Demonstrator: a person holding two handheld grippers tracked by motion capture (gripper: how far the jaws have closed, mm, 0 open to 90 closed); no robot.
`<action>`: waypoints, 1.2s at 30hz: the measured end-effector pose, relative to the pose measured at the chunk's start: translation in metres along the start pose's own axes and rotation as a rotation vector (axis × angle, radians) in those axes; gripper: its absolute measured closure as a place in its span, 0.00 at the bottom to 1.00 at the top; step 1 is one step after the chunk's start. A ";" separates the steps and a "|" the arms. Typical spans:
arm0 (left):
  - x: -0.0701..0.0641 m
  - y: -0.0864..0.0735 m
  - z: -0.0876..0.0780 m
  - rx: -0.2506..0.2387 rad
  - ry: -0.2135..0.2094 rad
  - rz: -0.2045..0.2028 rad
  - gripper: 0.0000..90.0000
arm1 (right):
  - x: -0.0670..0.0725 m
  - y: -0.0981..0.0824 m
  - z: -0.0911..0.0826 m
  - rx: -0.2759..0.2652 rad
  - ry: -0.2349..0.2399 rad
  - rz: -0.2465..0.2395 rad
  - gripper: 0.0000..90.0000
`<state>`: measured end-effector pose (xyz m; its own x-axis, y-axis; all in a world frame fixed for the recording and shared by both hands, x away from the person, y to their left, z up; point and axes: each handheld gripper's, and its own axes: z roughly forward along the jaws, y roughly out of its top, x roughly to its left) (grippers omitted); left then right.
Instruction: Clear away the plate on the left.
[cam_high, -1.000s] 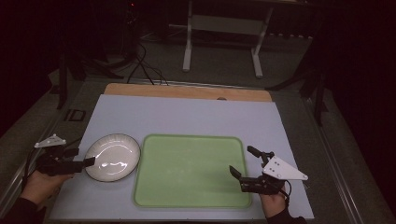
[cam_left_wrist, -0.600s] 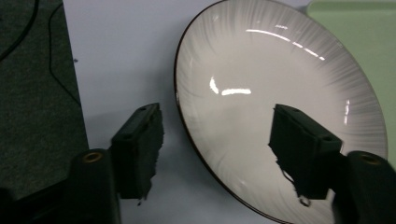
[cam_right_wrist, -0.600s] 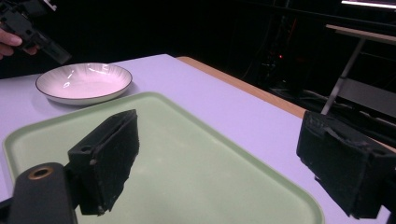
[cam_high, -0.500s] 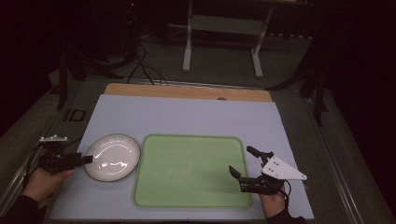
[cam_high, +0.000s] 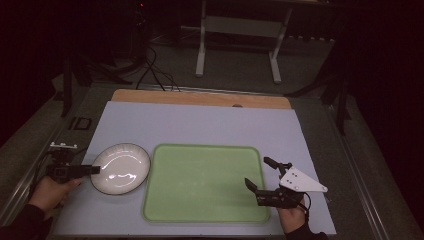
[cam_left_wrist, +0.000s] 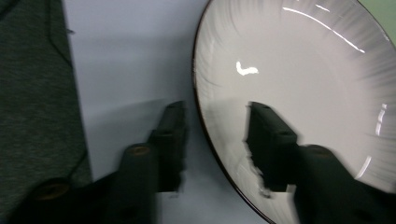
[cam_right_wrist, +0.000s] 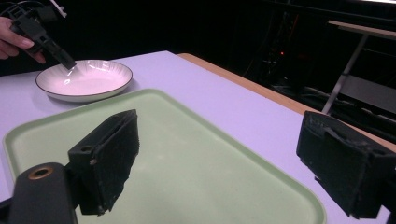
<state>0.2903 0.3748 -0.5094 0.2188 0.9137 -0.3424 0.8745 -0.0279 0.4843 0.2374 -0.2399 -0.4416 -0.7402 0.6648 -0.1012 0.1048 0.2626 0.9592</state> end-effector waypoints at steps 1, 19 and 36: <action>0.001 0.000 0.001 -0.003 -0.005 -0.009 0.66 | 0.000 0.000 0.000 0.000 0.000 0.001 0.14; 0.014 0.006 0.008 0.069 -0.079 -0.059 0.85 | -0.001 -0.001 0.001 0.008 0.007 0.011 0.15; 0.017 0.013 0.005 0.013 -0.146 -0.162 0.95 | -0.003 -0.002 0.002 0.010 0.005 0.019 0.15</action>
<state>0.3075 0.3882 -0.5132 0.1345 0.8385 -0.5281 0.9086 0.1084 0.4034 0.2405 -0.2410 -0.4440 -0.7415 0.6660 -0.0811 0.1259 0.2568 0.9582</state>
